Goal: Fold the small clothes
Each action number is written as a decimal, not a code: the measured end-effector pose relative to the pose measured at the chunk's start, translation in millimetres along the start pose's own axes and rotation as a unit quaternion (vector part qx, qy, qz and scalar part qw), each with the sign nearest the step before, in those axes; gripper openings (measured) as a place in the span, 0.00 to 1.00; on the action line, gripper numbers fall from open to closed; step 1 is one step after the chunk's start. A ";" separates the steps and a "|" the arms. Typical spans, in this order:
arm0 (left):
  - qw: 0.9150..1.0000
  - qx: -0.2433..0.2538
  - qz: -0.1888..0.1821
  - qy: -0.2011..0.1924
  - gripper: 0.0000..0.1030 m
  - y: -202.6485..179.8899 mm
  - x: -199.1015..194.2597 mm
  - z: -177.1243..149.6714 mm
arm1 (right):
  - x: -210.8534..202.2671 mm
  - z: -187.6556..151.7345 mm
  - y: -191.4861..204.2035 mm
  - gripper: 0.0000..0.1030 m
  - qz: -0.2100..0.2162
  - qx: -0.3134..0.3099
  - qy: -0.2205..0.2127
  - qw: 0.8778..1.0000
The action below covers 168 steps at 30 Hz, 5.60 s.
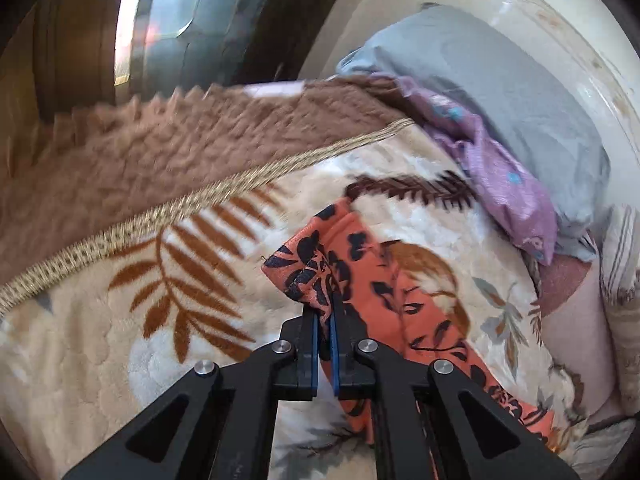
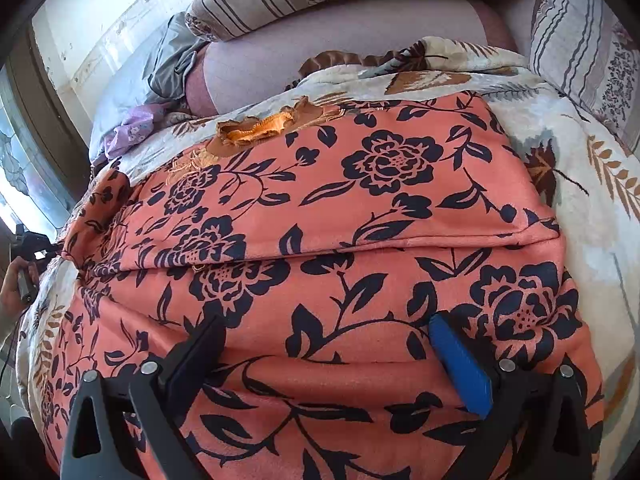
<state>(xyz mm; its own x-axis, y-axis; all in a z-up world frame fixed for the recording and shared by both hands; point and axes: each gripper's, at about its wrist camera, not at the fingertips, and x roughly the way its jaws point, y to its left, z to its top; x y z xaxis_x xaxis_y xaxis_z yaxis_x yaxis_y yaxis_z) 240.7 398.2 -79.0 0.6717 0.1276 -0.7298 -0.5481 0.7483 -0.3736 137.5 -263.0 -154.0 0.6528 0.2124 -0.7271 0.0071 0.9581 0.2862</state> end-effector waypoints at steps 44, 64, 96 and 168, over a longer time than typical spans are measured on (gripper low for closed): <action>0.984 0.025 -0.174 0.022 0.78 -94.7 -97.6 -192.5 | 18.1 105.1 89.5 0.10 -0.080 -0.091 0.088 0.989; 0.975 0.134 -0.160 0.075 0.78 -140.0 -79.1 -221.0 | -19.1 102.0 -51.3 0.87 -0.048 0.117 0.027 0.992; 0.966 0.180 -0.151 0.106 0.78 -155.2 -68.1 -238.8 | 31.6 134.6 -86.4 0.67 0.043 0.232 0.091 0.968; 0.933 0.309 -0.092 0.161 0.84 -85.8 -149.7 -316.3 | -136.9 -69.0 -90.5 0.96 0.047 0.172 0.125 0.976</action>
<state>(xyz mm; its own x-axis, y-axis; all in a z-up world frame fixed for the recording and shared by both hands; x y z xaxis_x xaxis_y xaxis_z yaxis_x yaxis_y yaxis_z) 29.5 109.0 -118.8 0.4863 -0.1672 -0.8576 0.0209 0.9835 -0.1798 -4.7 -365.5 -123.4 0.4582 0.3784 -0.8043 0.2379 0.8196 0.5212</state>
